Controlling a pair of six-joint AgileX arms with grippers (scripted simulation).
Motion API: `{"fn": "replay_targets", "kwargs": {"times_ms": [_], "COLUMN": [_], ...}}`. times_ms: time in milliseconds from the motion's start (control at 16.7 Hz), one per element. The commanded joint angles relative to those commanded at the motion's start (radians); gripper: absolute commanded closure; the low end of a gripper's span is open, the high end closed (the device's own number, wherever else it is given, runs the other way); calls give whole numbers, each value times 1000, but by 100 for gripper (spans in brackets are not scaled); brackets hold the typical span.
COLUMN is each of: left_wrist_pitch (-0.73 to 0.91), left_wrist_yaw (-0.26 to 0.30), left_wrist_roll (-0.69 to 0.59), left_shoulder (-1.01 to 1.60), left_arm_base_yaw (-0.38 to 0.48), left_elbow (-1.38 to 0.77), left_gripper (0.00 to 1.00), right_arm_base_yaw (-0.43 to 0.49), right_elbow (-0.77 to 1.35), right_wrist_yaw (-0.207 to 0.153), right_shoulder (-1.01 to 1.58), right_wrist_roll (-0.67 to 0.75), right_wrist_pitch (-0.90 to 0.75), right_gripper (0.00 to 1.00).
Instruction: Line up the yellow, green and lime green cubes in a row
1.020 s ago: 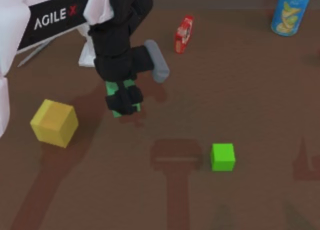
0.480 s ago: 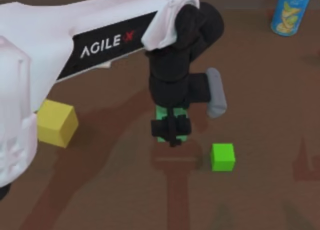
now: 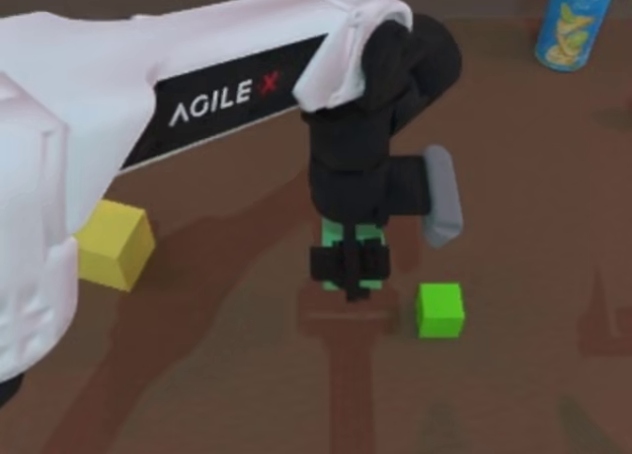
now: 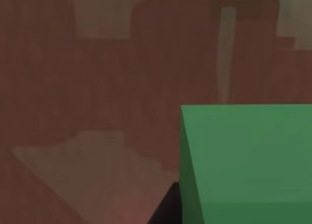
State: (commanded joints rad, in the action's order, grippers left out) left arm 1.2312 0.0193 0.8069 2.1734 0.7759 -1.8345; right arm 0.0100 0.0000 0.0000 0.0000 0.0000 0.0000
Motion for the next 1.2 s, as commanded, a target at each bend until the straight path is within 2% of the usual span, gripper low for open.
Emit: {"fn": "replay_targets", "kwargs": {"times_ms": [360,660,1200], "left_wrist_pitch": [-194,-221,-221], "left_wrist_yaw": [1,1,1], "left_wrist_roll": [-6,-6,-6], "left_shoulder": [50,58,58], "left_arm_base_yaw": [6,8,8], "left_elbow": [137,159,159], "left_gripper": [100,100,32], "right_arm_base_yaw": [0,0,0], "right_elbow": [0,0,0], "right_wrist_yaw": [0,0,0], "right_shoulder": [0,0,0], "right_wrist_roll": [0,0,0], "right_wrist_pitch": [0,0,0], "right_gripper": [0,0,0]}}
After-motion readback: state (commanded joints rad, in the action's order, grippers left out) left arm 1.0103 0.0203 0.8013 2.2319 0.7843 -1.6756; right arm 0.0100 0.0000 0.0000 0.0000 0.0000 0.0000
